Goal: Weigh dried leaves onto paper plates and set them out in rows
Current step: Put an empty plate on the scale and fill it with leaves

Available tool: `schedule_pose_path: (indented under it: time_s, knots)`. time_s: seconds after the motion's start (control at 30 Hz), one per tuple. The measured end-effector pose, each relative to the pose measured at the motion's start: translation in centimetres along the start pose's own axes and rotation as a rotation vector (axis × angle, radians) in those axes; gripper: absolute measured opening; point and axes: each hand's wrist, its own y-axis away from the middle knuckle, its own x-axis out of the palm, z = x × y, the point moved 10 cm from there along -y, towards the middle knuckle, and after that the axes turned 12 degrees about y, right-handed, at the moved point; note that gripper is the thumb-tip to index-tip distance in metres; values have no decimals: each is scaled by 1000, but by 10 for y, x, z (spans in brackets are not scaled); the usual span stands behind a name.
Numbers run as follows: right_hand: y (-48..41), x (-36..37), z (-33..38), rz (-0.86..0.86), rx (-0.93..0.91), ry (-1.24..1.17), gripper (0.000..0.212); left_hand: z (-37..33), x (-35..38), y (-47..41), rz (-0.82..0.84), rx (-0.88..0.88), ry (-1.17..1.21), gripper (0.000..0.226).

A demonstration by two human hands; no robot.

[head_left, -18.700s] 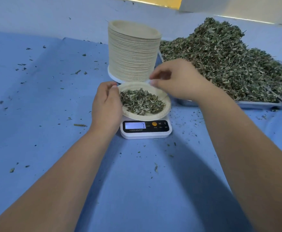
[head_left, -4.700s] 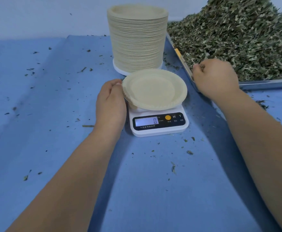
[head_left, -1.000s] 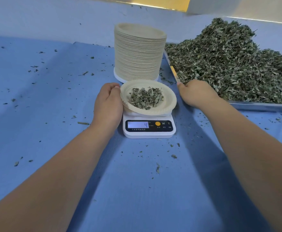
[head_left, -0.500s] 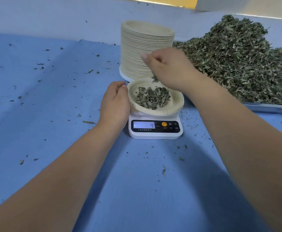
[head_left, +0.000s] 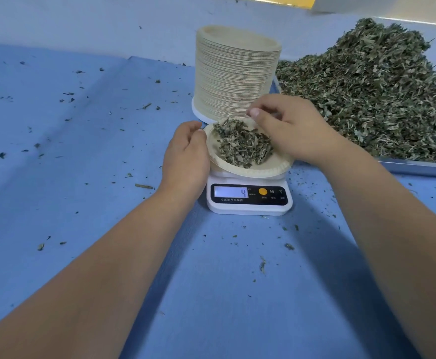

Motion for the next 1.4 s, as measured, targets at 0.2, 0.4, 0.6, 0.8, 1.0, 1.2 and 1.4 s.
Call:
schedule_pose_path:
  time_s: [0.2, 0.4, 0.6, 0.8, 1.0, 1.2, 1.4]
  knots:
    - [44, -24, -68, -310, 189, -95, 23, -2, 2, 3, 38, 19, -5, 37]
    - [50, -33, -80, -382, 254, 99, 29, -3, -4, 6, 59, -4, -4, 45]
    - [49, -18, -98, -187, 408, 389, 27, -1, -12, 5, 42, -16, -12, 53]
    - [46, -9, -106, -83, 505, 488, 29, 0, -9, 6, 60, -9, -21, 46]
    - [46, -7, -105, -63, 471, 485, 28, 0, -7, 7, 77, -4, -29, 50]
    - [29, -13, -115, -48, 448, 366, 26, 1, -7, 7, 73, -4, -28, 49]
    - [-15, 3, -131, 129, 380, 394, 46, 2, -8, 8, 60, -13, -30, 42]
